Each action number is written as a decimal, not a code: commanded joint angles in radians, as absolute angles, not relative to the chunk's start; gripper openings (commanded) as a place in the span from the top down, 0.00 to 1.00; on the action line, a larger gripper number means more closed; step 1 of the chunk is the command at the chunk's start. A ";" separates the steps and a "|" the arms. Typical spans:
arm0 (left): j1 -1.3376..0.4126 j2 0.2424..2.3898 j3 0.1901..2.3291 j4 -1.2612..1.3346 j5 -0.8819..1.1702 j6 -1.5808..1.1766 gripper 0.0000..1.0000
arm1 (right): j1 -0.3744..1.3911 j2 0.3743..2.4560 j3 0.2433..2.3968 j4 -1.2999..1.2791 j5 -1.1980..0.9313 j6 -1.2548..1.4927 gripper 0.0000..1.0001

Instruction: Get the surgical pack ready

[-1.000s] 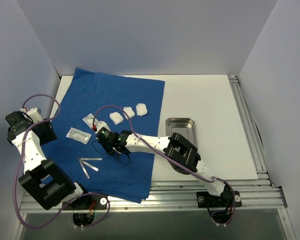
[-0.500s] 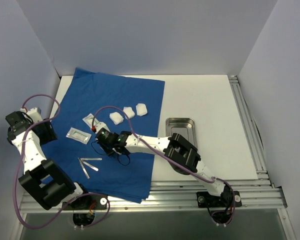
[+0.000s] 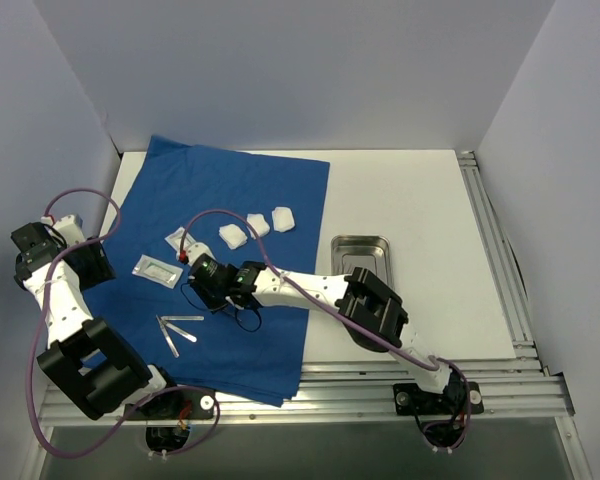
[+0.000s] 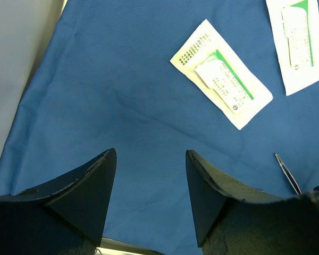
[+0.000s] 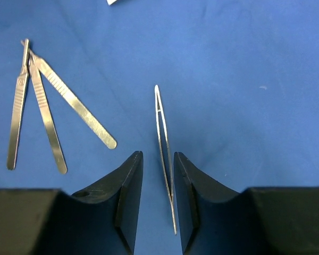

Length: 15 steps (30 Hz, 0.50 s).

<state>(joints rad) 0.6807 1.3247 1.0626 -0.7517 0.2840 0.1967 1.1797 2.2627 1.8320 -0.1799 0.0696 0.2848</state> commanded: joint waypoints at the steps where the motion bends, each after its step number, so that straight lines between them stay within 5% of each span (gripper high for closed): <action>1: 0.687 1.324 1.077 -0.744 0.310 0.213 0.36 | 1.187 2.249 1.828 -0.227 0.055 0.282 0.73; 10: 0.687 1.330 1.080 -0.747 0.316 0.213 0.36 | 1.186 2.345 1.858 -0.317 0.074 0.278 0.71; 13: 0.686 1.328 1.080 -0.749 0.316 0.213 0.36 | 1.187 2.352 1.864 -0.333 0.083 0.279 0.74; 15: 0.686 1.330 1.080 -0.749 0.316 0.213 0.36 | 1.187 2.344 1.858 -0.328 0.086 0.279 0.86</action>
<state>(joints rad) 0.6804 1.3270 1.0626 -0.7525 0.2932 0.1978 1.1805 2.3268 1.8492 -0.2523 0.0677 0.2832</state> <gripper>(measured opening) 0.643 0.178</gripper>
